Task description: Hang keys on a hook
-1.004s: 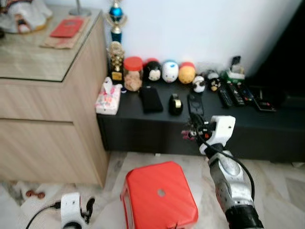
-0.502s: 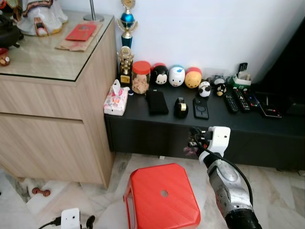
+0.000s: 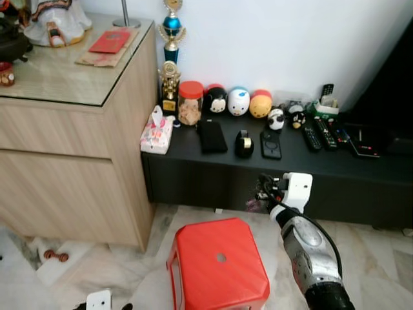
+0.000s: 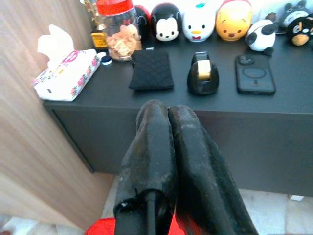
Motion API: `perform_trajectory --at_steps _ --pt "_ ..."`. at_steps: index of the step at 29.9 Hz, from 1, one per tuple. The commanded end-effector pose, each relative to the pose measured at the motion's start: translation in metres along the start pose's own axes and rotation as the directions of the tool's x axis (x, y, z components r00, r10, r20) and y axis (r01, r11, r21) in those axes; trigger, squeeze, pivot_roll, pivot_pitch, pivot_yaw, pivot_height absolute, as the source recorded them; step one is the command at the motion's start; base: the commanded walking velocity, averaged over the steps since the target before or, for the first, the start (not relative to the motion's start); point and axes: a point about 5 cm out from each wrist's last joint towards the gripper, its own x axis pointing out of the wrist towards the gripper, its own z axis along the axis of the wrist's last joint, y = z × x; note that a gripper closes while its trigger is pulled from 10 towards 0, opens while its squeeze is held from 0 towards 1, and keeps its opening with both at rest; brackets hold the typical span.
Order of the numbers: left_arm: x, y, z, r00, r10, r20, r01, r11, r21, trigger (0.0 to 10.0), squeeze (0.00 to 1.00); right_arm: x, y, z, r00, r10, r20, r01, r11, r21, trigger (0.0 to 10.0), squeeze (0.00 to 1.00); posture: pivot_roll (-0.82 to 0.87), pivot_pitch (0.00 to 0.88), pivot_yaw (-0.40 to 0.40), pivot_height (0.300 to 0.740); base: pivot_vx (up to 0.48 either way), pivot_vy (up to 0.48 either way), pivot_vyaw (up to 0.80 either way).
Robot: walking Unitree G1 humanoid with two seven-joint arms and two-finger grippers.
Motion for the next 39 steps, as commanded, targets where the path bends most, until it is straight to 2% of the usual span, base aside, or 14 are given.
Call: perform_trajectory --at_steps 1,5,9,17,32,39 --pt "-0.003 0.001 -0.011 0.999 0.003 -0.051 -0.004 1.0 -0.022 10.0 0.0 0.0 -0.004 0.001 1.0 -0.016 -0.003 0.016 1.0 0.003 10.0 0.0 0.07 0.011 -0.122 0.74 -0.247 0.0 0.0" --pt "-0.004 0.003 -0.013 0.998 0.005 -0.066 -0.007 1.0 -0.024 10.0 0.0 0.0 -0.004 0.0 1.0 -0.017 -0.004 0.017 1.0 0.004 10.0 0.0 0.07 0.011 -0.123 0.74 -0.247 0.0 0.0" --pt "-0.008 0.001 -0.023 0.993 0.008 -0.114 -0.011 1.0 -0.027 10.0 0.0 0.001 -0.002 0.001 1.0 -0.014 -0.002 0.014 1.0 0.005 10.0 0.0 0.07 0.004 -0.121 0.74 -0.258 0.0 0.0" --pt "-0.008 0.002 -0.024 0.992 0.008 -0.125 -0.012 1.0 -0.027 10.0 0.0 0.003 -0.002 0.001 1.0 -0.012 -0.004 0.012 1.0 0.004 10.0 0.0 0.08 0.0 -0.119 0.74 -0.257 0.0 0.0" --pt "-0.011 0.022 -0.025 0.99 0.022 -0.142 -0.026 0.999 -0.026 10.0 0.0 0.004 -0.001 0.0 1.0 -0.008 -0.006 0.008 1.0 0.007 10.0 0.0 0.08 0.0 -0.113 0.74 -0.259 0.0 0.0" --pt "-0.008 0.01 -0.025 0.988 0.009 -0.151 -0.013 1.0 -0.025 10.0 0.0 0.005 0.0 -0.001 1.0 -0.005 -0.005 0.005 1.0 0.007 10.0 0.0 0.08 0.0 -0.113 0.74 -0.259 0.0 0.0"
